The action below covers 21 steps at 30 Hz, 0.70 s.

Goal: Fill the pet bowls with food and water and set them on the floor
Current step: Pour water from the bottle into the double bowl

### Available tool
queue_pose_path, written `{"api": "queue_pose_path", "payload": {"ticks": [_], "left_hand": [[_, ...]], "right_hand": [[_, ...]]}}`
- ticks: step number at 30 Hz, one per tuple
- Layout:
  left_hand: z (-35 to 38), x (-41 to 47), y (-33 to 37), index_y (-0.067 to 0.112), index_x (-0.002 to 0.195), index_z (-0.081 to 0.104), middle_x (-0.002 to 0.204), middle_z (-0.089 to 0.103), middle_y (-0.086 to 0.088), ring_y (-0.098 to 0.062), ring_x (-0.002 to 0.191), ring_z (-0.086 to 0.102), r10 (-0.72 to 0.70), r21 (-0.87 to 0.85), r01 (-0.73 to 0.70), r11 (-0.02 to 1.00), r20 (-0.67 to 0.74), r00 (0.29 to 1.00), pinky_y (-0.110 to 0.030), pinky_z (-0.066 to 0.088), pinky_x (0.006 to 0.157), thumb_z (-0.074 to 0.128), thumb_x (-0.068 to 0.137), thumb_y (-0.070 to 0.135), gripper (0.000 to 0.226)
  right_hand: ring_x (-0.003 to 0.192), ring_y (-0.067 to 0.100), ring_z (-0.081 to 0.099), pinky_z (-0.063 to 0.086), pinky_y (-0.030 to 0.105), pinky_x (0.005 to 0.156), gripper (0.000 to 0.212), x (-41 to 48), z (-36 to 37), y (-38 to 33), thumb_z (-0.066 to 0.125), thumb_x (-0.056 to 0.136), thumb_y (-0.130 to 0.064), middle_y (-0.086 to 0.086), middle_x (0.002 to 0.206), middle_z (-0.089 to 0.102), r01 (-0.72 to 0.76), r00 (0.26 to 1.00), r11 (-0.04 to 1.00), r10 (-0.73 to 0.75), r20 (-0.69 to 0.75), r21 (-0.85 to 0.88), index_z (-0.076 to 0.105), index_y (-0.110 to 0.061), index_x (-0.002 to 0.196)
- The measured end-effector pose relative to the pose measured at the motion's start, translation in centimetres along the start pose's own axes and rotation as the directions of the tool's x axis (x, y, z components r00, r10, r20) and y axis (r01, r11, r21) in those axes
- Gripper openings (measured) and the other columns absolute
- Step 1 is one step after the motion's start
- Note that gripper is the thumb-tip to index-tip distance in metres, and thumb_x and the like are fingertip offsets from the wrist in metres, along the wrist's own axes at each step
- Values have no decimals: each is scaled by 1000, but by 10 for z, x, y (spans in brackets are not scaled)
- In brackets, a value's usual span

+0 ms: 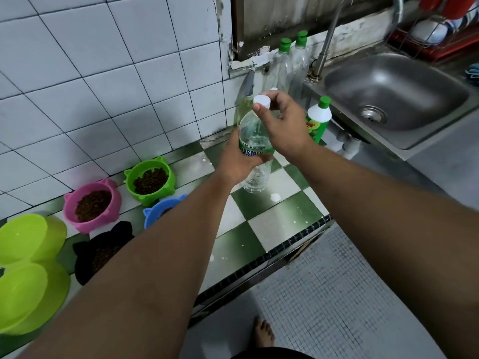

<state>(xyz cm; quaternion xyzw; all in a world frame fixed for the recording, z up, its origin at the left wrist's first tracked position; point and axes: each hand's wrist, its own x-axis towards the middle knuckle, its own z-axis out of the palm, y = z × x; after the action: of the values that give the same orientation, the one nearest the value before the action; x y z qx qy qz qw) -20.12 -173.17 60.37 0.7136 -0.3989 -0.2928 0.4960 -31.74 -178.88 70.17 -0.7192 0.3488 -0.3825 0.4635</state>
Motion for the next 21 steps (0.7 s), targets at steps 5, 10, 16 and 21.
{"api": "queue_pose_path", "payload": {"ticks": [5,10,16,21], "left_hand": [[-4,2,-1,28,133,50,109,67,22,15,95,62,0,7,-1,1000,15,1000,-4,47,74,99,57,31,90],[-3,2,-2,29,132,52,106,66,26,26,89,57,14,17,-15,1000,32,999,5,42,67,99,57,32,88],[-3,1,-3,24,134,52,109,68,22,18,93,63,26,-13,-26,1000,31,999,0,46,70,99,59,26,88],[-5,-2,0,25,138,51,116,68,21,18,99,61,28,-13,-27,1000,51,998,0,47,74,99,59,32,93]], "right_hand": [[129,25,41,35,48,112,34,4,-6,1,59,100,-31,3,130,54,83,996,964,-69,62,-252,63,-21,132],[120,17,45,34,48,112,32,0,-11,4,56,101,-27,-1,128,56,127,992,953,-127,17,-275,61,-21,132],[113,3,43,35,17,106,34,-1,-10,4,48,103,-11,4,131,58,232,972,933,-229,42,-276,59,-9,135],[117,7,49,37,12,104,33,7,-9,9,48,103,-13,3,128,56,222,968,957,-240,-78,-186,59,-9,133]]}}
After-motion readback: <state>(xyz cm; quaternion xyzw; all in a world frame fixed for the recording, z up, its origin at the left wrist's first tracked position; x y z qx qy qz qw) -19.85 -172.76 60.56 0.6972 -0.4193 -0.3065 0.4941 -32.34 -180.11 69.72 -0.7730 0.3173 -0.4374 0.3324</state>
